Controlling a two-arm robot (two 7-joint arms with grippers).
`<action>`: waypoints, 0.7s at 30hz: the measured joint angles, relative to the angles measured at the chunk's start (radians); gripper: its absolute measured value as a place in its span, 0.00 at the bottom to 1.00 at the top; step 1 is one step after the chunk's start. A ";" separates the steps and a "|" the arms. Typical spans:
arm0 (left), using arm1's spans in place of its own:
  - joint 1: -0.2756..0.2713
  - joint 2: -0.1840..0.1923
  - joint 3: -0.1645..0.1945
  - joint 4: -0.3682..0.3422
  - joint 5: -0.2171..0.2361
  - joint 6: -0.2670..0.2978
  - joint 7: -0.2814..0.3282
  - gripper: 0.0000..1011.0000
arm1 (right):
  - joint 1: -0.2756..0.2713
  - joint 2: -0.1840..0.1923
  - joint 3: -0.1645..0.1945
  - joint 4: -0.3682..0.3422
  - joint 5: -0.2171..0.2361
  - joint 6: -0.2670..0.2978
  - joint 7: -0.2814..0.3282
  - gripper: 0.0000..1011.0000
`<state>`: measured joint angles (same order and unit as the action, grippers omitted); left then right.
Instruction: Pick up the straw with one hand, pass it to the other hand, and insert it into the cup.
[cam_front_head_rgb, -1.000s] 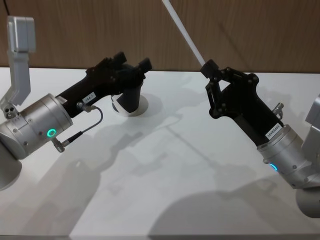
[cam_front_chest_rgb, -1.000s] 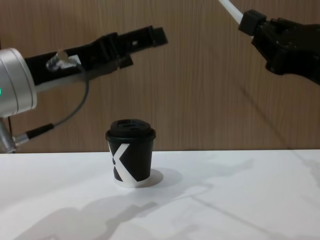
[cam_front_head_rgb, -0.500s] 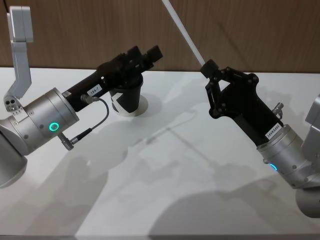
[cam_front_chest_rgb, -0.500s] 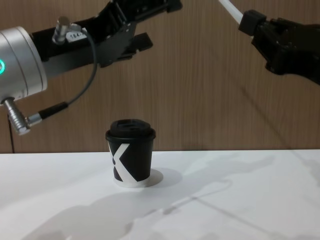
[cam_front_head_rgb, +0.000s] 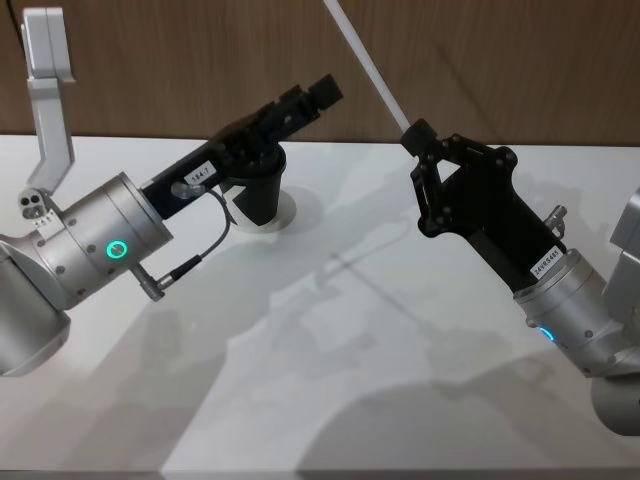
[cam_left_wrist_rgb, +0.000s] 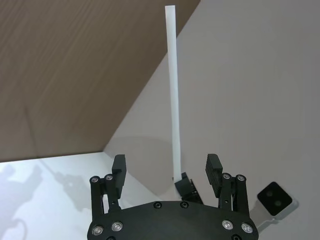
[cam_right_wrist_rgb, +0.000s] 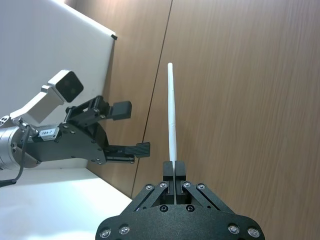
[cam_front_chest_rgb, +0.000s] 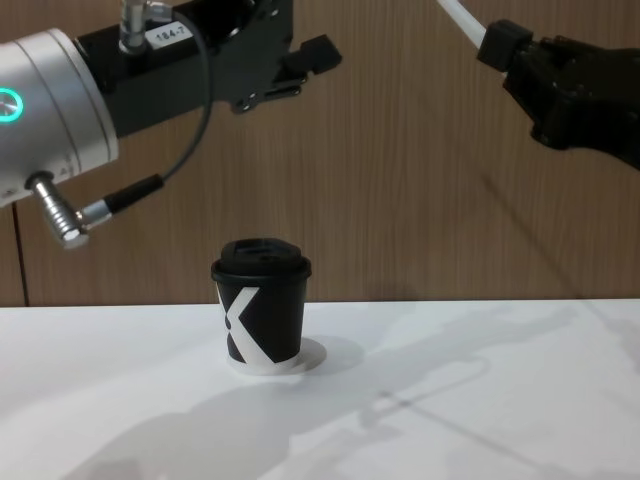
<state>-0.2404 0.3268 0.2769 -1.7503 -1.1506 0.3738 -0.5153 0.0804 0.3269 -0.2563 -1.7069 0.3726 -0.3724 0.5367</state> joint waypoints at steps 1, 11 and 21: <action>-0.001 -0.005 0.002 0.001 -0.009 0.003 -0.003 0.99 | 0.000 0.000 0.000 0.000 0.000 0.000 0.000 0.02; -0.015 -0.036 0.021 0.010 -0.049 0.006 -0.010 0.99 | 0.000 0.000 0.000 0.000 0.000 0.000 0.000 0.02; -0.044 -0.066 0.043 0.030 -0.059 -0.012 -0.003 0.99 | 0.000 0.000 0.000 0.000 0.000 0.000 0.000 0.02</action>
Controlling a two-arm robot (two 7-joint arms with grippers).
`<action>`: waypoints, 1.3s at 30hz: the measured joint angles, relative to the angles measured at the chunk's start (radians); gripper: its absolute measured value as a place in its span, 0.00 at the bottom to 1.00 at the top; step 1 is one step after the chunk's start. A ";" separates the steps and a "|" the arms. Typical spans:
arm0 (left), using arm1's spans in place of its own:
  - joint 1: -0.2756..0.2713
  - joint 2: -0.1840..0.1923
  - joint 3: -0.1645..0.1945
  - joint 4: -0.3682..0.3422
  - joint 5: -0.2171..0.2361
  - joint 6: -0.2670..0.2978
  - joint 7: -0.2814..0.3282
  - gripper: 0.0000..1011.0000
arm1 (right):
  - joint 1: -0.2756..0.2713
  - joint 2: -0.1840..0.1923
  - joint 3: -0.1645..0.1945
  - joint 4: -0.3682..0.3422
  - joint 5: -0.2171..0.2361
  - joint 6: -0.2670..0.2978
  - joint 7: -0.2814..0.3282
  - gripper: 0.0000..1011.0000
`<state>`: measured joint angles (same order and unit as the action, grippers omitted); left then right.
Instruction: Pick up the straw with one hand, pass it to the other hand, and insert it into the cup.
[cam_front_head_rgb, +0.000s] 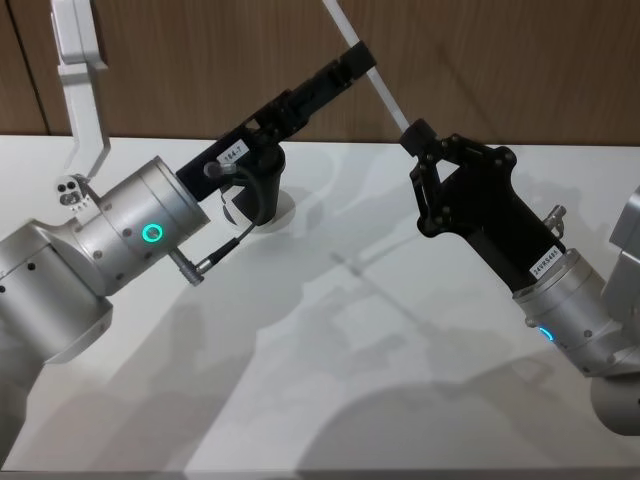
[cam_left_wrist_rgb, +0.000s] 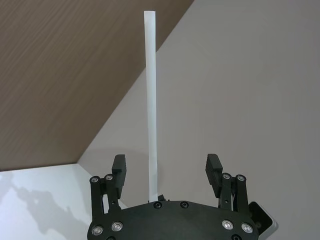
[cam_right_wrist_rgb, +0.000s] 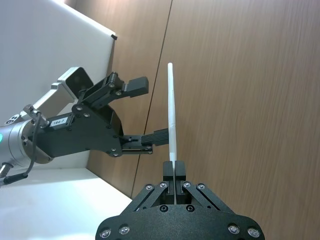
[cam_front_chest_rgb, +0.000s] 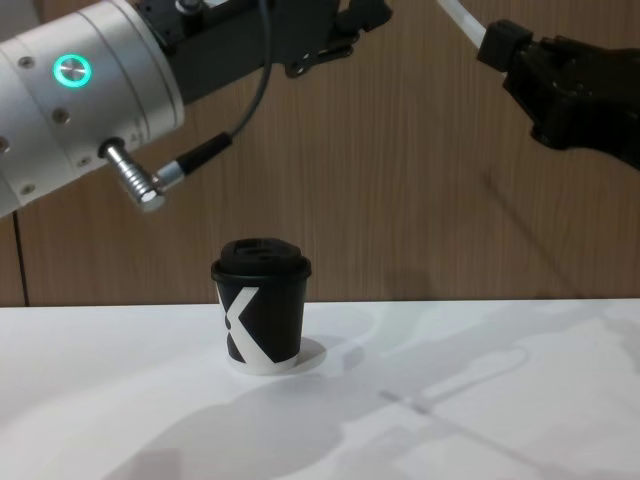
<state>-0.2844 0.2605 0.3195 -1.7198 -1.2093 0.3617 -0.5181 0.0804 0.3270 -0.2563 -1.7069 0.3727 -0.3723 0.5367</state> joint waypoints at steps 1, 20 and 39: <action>-0.003 -0.003 0.002 0.002 0.000 -0.002 0.001 0.99 | 0.000 0.000 0.000 0.000 0.000 0.000 0.000 0.02; -0.041 -0.026 0.037 0.032 0.001 -0.029 0.018 0.99 | 0.000 0.000 0.000 0.000 0.000 0.000 0.000 0.02; -0.053 -0.028 0.058 0.036 0.004 -0.039 0.032 0.99 | 0.000 0.000 0.000 0.000 0.000 0.000 0.000 0.02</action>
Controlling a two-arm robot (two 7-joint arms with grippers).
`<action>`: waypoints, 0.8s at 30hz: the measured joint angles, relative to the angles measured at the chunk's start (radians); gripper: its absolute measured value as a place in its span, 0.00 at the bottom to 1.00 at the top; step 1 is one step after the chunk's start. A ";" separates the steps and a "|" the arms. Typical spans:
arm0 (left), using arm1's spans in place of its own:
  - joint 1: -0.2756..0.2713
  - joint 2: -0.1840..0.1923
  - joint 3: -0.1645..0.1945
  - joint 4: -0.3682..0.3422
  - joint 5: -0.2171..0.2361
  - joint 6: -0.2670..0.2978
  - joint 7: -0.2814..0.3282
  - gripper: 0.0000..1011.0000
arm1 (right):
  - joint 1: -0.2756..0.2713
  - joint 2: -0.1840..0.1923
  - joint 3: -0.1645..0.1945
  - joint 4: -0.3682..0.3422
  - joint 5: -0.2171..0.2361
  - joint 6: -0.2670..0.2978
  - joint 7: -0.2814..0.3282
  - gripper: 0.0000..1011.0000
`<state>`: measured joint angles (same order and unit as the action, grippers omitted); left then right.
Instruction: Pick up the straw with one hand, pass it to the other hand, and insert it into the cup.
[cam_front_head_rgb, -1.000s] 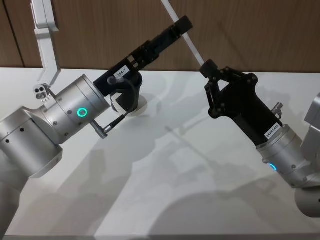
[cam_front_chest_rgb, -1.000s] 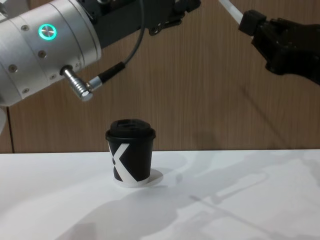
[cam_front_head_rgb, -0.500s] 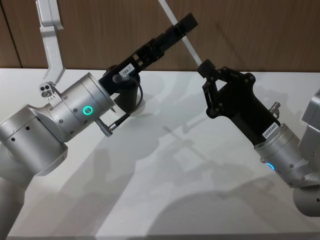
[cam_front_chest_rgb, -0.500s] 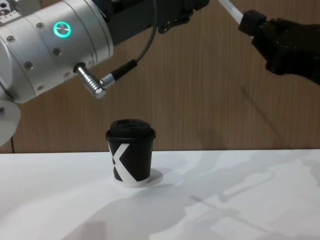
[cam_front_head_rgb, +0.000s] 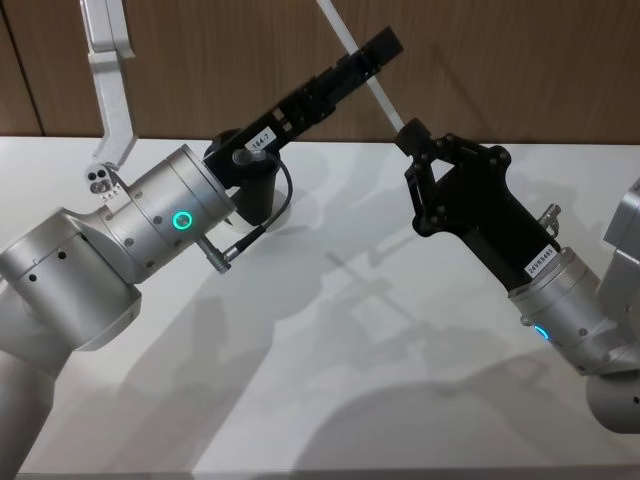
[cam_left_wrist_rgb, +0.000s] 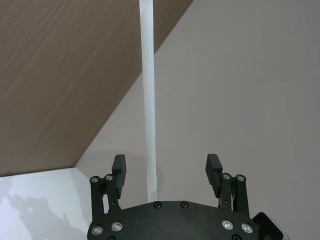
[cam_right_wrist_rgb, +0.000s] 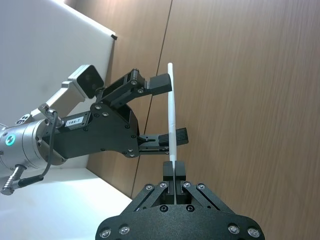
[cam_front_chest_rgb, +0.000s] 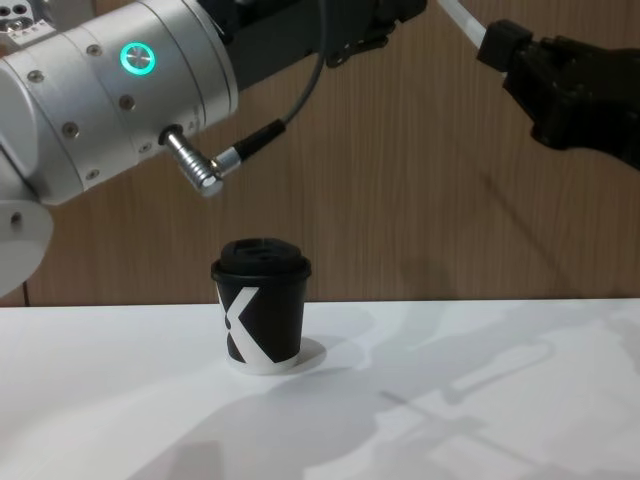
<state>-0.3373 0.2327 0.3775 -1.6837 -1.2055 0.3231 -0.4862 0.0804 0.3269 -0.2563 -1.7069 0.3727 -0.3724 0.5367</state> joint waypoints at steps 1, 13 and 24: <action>0.000 0.000 0.000 0.000 0.000 0.000 0.000 0.99 | 0.000 0.000 0.000 0.000 0.000 0.000 0.000 0.02; -0.002 -0.001 0.004 0.001 0.001 -0.001 0.003 0.99 | 0.000 0.000 0.000 0.000 0.000 0.000 0.000 0.02; -0.006 0.000 0.010 0.002 0.007 -0.015 0.007 0.99 | 0.000 0.000 0.000 0.000 0.000 0.000 0.000 0.02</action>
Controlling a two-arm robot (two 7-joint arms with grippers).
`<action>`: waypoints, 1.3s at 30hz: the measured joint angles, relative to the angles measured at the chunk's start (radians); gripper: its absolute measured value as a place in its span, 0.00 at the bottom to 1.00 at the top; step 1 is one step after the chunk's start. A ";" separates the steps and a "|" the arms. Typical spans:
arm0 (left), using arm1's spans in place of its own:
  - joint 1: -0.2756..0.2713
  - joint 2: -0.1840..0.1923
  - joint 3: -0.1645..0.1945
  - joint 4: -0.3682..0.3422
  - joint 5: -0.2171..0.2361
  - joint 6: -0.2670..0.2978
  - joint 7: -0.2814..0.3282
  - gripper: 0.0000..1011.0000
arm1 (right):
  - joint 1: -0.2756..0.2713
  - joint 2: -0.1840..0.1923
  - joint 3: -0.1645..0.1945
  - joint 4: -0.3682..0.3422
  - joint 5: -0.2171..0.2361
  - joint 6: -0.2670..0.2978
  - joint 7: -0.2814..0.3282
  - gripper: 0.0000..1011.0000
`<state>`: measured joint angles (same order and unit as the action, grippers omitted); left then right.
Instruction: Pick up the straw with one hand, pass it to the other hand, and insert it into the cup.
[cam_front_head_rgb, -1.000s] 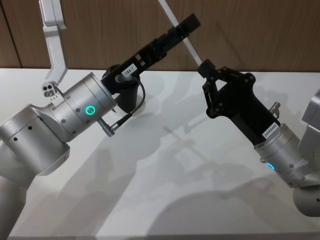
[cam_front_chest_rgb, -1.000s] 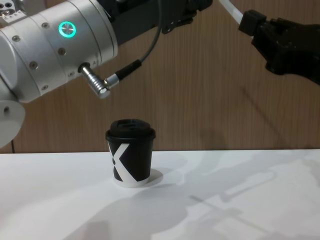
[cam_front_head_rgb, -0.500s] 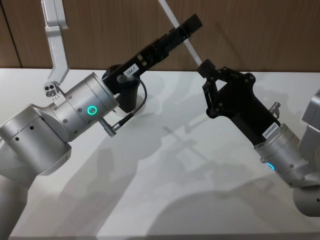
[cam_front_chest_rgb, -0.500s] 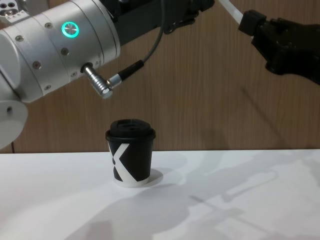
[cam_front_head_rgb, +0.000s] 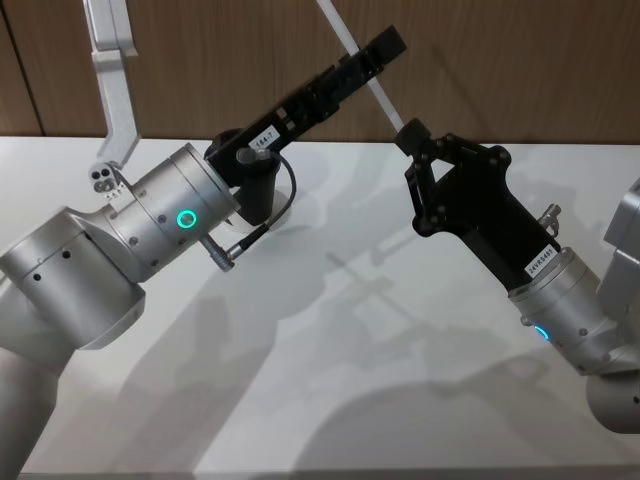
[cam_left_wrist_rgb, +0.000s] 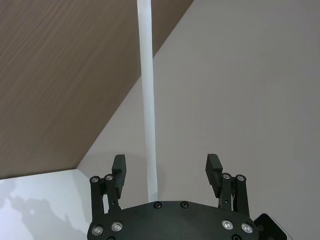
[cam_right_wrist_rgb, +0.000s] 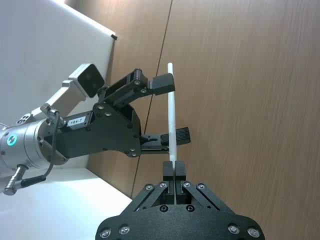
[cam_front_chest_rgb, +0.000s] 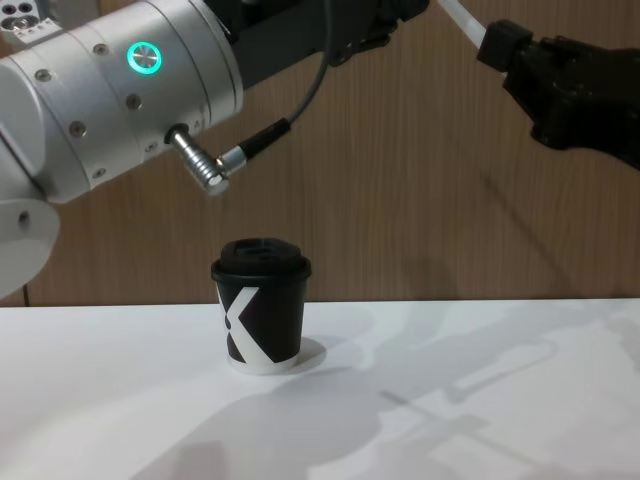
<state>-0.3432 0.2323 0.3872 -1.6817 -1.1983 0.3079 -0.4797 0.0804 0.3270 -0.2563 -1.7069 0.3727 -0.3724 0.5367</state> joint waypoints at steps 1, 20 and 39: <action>-0.001 0.000 0.001 0.000 0.000 -0.001 0.000 0.99 | 0.000 0.000 0.000 0.000 0.000 0.000 0.000 0.02; -0.010 0.001 0.010 0.003 0.009 -0.017 0.003 0.88 | 0.000 0.000 0.000 0.000 0.000 0.000 0.000 0.02; -0.012 0.001 0.012 0.003 0.011 -0.020 0.004 0.29 | 0.000 0.000 0.000 0.000 0.000 0.000 0.000 0.02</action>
<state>-0.3547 0.2338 0.3996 -1.6787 -1.1870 0.2879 -0.4761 0.0804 0.3270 -0.2563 -1.7069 0.3726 -0.3725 0.5367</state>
